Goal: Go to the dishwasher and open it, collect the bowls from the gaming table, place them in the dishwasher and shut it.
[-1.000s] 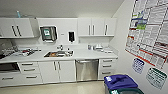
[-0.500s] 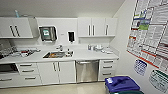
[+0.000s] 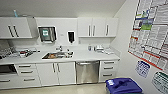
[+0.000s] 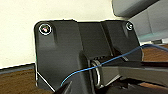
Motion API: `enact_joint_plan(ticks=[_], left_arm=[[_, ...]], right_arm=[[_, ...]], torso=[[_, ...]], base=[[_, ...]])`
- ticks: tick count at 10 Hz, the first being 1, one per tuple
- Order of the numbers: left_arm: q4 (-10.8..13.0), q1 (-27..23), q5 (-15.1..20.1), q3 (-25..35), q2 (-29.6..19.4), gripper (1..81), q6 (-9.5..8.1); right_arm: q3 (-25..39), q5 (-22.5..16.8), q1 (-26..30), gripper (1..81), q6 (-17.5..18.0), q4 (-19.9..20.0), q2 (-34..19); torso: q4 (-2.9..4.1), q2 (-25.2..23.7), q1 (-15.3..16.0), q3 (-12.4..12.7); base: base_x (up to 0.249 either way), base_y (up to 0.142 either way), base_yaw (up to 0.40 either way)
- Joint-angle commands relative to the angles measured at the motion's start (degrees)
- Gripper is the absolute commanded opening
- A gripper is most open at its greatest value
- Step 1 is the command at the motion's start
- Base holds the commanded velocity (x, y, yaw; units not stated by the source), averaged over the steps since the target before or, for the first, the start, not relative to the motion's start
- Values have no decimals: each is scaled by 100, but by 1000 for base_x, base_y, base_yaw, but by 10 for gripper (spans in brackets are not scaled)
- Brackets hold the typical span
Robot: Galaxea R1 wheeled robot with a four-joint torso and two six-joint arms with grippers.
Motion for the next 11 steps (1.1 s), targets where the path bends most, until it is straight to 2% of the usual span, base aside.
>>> enact_joint_plan(ticks=[1,11], left_arm=[[14,-304,295,46,-76,811,46],[22,-304,295,63,-85,811,46]], right_arm=[[43,-292,292,811,-22,23,-75],[43,-284,274,811,-31,23,-92]], torso=[[0,0,3,0],[0,-2,3,0]], base=[[85,0,0],[94,69,0]])
